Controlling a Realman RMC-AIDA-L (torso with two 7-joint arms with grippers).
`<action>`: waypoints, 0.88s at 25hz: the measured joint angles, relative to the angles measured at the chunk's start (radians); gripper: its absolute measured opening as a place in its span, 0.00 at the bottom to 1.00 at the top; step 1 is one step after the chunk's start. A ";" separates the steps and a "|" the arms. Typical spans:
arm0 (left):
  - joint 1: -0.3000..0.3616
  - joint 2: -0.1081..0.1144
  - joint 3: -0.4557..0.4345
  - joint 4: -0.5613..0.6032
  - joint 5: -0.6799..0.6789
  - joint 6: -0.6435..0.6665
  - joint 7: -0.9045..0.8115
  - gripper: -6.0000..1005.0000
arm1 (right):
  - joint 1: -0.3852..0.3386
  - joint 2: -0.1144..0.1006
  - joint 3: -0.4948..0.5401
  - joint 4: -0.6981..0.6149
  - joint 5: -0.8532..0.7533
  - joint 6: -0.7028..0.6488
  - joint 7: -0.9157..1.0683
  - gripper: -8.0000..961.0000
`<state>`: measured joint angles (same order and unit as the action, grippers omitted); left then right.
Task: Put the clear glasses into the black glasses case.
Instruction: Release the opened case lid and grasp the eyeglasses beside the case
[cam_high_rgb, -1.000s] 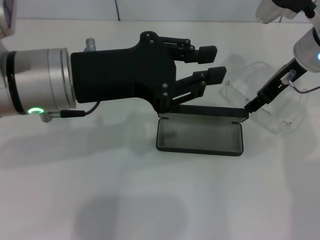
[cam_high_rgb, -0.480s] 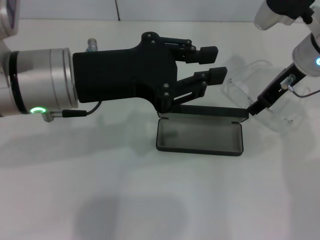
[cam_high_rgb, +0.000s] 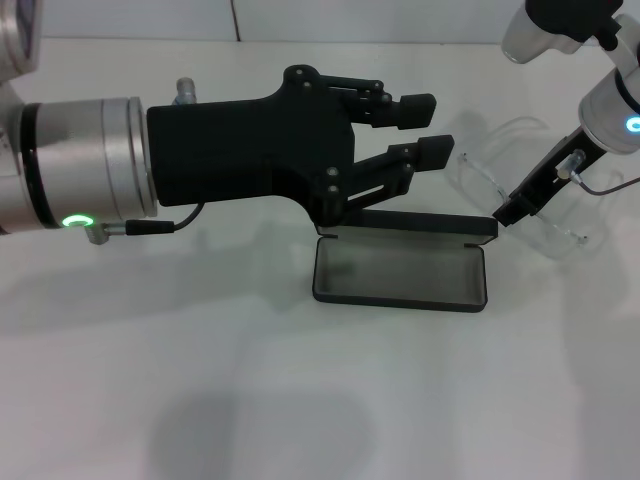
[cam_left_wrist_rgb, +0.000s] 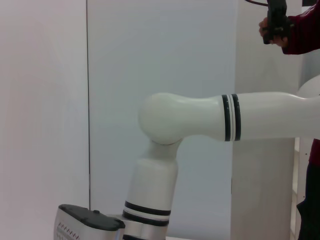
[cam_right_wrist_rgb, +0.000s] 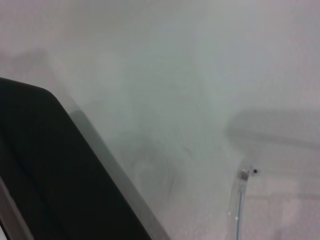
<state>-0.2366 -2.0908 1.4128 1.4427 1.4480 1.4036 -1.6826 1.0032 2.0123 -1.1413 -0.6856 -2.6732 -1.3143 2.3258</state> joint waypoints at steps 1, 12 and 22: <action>0.000 0.000 0.000 -0.001 0.000 0.000 0.000 0.32 | 0.000 0.000 0.000 0.000 0.001 0.001 0.000 0.39; 0.000 0.000 -0.002 -0.009 0.000 0.000 0.002 0.32 | -0.004 0.000 0.000 0.000 0.004 0.006 0.000 0.27; 0.005 0.000 -0.002 -0.011 0.000 -0.001 0.011 0.32 | -0.028 0.000 -0.003 -0.016 0.006 0.007 -0.011 0.15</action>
<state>-0.2314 -2.0908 1.4111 1.4316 1.4480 1.4026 -1.6721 0.9754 2.0125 -1.1442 -0.7018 -2.6671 -1.3075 2.3147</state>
